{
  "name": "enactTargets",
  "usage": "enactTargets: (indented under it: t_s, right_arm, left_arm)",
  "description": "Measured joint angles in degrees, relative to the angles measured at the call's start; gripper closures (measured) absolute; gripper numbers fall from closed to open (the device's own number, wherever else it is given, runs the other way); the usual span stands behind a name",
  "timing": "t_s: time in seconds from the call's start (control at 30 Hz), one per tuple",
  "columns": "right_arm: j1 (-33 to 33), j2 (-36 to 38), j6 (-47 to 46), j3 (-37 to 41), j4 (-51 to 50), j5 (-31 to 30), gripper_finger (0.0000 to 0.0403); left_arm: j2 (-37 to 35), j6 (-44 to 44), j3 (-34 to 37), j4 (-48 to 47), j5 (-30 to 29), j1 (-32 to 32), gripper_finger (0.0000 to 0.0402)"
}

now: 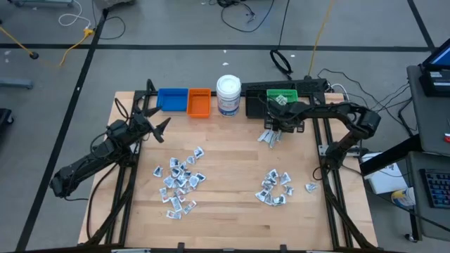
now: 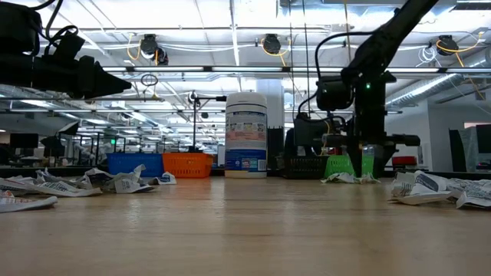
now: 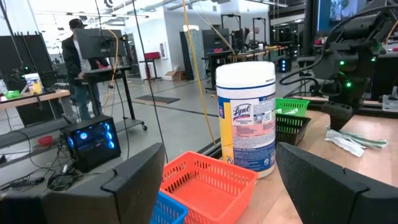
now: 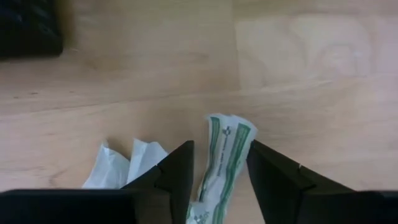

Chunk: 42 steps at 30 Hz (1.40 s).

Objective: Pick & Place First Aid Supplies
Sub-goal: Put the bandage into the green bin

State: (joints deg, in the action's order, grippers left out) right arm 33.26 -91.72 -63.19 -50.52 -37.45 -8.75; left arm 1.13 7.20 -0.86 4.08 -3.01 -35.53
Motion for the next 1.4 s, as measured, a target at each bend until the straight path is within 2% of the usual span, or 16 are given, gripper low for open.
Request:
enactTargets:
  t_s: [0.33, 0.57, 0.9, 1.0, 1.17, 1.4]
  right_arm:
    - [0.0, 0.0, 3.2, 0.3, -0.1, 0.0, 0.0393]
    - [0.1, 0.0, 13.1, -2.5, -8.6, -0.1, 0.0397]
    - [0.1, 0.0, 39.1, -11.8, -22.9, 0.0, 0.0399]
    - [0.1, 0.0, 49.4, -14.4, -26.1, 1.9, 0.0400]
    - [0.0, 0.0, 69.9, -17.4, -28.4, 7.4, 0.0398]
    - [0.7, 0.0, 90.6, -19.2, -26.4, 6.8, 0.0399]
  left_arm:
    - [0.0, 0.0, 0.0, 0.0, 0.0, 0.0, 0.0091]
    - [0.0, 0.0, 0.0, 0.0, 0.0, 0.0, 0.0091]
    - [0.0, 0.0, 0.0, 0.0, 0.0, 0.0, 0.0092]
    - [0.0, 0.0, 0.0, 0.0, 0.0, 0.0, 0.0091]
    - [0.0, 0.0, 0.0, 0.0, 0.0, 0.0, 0.0091]
    - [0.0, 0.0, 0.0, 0.0, 0.0, 0.0, 0.0091]
